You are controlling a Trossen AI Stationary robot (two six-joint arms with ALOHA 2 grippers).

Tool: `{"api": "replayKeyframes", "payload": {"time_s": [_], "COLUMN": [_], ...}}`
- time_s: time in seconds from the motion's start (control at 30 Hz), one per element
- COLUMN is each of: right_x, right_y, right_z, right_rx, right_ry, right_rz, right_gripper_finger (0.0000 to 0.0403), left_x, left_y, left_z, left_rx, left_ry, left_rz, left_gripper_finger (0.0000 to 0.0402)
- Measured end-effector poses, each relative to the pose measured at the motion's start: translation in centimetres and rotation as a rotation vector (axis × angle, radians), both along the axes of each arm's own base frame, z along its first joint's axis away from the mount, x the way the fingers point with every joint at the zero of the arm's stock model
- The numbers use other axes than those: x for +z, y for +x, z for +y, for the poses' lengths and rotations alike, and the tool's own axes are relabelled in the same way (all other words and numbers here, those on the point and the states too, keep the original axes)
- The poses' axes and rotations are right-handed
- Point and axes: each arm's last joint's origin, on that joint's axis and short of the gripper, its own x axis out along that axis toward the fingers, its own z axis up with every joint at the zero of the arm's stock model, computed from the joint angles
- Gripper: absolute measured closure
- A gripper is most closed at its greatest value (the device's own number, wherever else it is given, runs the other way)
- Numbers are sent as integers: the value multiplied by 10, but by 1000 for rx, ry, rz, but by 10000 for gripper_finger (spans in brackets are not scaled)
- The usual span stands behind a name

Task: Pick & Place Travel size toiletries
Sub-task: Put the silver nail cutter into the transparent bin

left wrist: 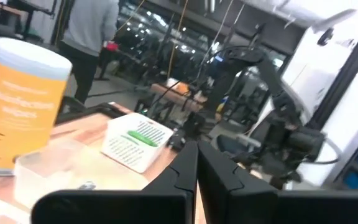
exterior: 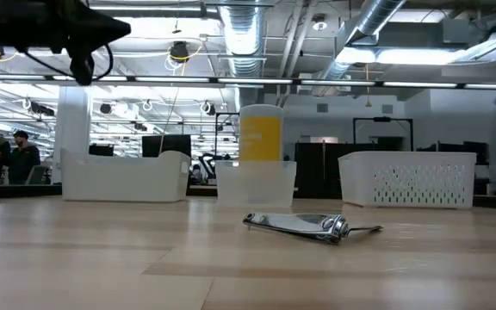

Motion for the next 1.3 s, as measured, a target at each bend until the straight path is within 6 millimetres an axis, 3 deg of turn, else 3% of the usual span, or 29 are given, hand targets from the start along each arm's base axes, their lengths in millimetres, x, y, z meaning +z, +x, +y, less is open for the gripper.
{"api": "replayKeyframes", "payload": {"time_s": [0.2, 0.5, 0.93, 1.07, 1.3], "right_x": [-26, -42, -63, -65, -65], "right_y": [-7, -12, -12, -8, -5], "right_z": [-9, -15, -13, -11, -15], "right_rx": [-64, -68, -22, 7, -15], "right_ry": [-1, 10, -85, -120, -138], "right_rz": [21, 2, 57, 79, 96], "right_gripper_finger": [113, 113, 117, 153, 287], "left_x": [-20, -43, -42, -42, -42], "left_y": [-1, -3, -6, -6, -6], "left_z": [-5, -10, -23, -23, -23], "left_rx": [-30, -84, -236, -234, -232], "left_ry": [-12, -43, -37, -36, -34], "left_rz": [19, 69, 63, 60, 62], "left_gripper_finger": [400, 400, 401, 401, 401]}}
